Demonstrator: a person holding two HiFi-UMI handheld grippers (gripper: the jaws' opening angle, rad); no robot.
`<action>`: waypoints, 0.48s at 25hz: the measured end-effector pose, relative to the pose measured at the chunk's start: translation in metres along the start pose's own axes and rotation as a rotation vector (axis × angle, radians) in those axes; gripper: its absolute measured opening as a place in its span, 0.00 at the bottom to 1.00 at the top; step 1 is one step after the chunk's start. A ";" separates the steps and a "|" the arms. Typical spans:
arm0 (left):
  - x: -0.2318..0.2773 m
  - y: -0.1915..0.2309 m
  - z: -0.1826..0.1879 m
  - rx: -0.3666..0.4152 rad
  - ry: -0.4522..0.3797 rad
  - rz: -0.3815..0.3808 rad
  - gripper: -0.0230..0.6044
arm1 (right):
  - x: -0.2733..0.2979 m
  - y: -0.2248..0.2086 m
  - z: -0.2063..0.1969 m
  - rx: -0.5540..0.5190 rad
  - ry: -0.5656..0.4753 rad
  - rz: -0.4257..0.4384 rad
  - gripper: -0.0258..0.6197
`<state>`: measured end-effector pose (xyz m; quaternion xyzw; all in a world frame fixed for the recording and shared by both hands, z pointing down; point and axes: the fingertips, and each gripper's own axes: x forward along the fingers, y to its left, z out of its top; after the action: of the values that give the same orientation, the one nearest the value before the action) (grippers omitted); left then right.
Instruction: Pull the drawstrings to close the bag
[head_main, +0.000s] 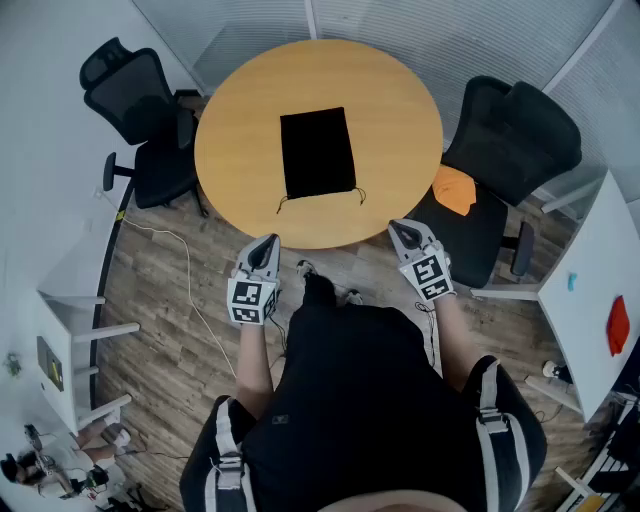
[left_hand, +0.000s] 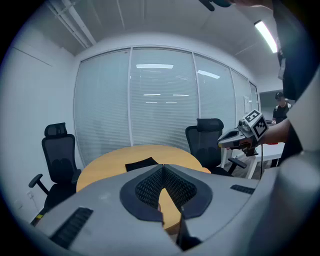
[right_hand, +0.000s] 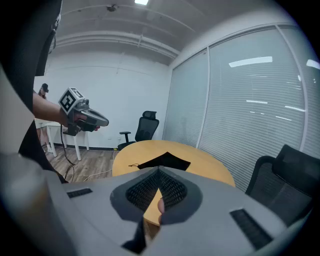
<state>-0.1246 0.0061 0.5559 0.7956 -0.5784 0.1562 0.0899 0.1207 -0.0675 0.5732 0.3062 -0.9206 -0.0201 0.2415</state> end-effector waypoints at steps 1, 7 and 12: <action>-0.002 0.000 0.000 -0.003 0.000 0.001 0.06 | -0.001 0.001 0.001 -0.001 0.001 -0.001 0.13; -0.006 0.001 -0.003 -0.015 0.002 0.001 0.06 | -0.003 0.003 0.000 -0.004 0.003 -0.003 0.13; -0.006 0.002 -0.004 -0.012 0.008 0.000 0.06 | -0.001 0.002 0.000 -0.007 0.005 -0.006 0.13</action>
<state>-0.1290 0.0119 0.5575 0.7945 -0.5789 0.1558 0.0969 0.1200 -0.0648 0.5729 0.3083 -0.9190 -0.0234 0.2445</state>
